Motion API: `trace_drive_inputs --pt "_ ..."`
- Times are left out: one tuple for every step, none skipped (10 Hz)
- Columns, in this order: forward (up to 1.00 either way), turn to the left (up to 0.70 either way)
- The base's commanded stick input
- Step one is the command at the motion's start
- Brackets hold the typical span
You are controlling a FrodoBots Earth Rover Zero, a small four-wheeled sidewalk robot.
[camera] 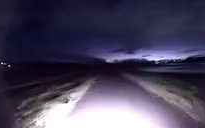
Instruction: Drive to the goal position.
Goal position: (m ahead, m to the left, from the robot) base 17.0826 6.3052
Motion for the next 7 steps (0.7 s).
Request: trace_drive_inputs --pt "0.85 0.00" --pt "0.85 -0.02" --pt "0.85 -0.06" --pt "0.85 -0.32" --pt "0.85 -0.33" --pt "0.85 -0.25" --pt "0.85 -0.08"
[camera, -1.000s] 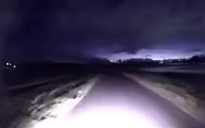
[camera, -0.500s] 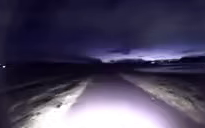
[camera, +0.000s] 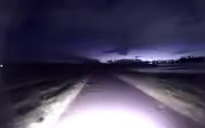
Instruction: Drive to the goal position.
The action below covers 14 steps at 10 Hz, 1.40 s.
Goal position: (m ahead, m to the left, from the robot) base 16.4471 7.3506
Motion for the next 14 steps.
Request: trace_drive_inputs --pt "0.85 0.00" --pt "0.85 0.00" --pt "0.85 0.00" --pt "0.85 0.00" --pt "0.85 0.00" --pt "0.85 0.00" --pt "0.85 0.00" --pt "0.85 0.00" --pt "0.85 0.00" --pt "0.85 0.00" --pt "0.85 0.00" --pt "0.85 0.00" --pt "0.85 0.00" --pt "0.85 0.00"
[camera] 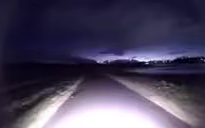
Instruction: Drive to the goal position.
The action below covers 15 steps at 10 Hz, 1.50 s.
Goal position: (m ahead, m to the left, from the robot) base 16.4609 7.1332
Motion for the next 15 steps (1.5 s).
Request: trace_drive_inputs --pt "0.85 0.00" --pt "0.85 0.00" --pt "0.85 0.00" --pt "0.85 0.00" --pt "0.85 0.00" --pt "0.85 0.00" --pt "0.85 0.00" --pt "0.85 0.00" --pt "0.85 0.00" --pt "0.85 0.00" --pt "0.85 0.00" --pt "0.85 0.00" --pt "0.85 0.15" --pt "0.85 0.27" --pt "0.85 0.00"
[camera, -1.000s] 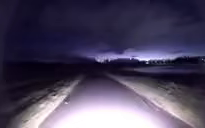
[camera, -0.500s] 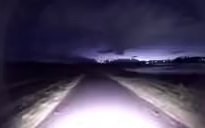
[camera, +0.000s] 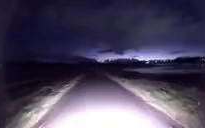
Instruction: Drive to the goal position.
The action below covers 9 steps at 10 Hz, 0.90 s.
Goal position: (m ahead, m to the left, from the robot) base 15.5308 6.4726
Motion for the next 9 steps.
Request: trace_drive_inputs --pt "0.85 0.00" --pt "0.85 0.00" --pt "0.85 0.00" --pt "0.85 0.00" --pt "0.85 0.00" --pt "0.85 0.00" --pt "0.85 0.00" --pt "0.85 0.00" --pt "0.85 0.00"
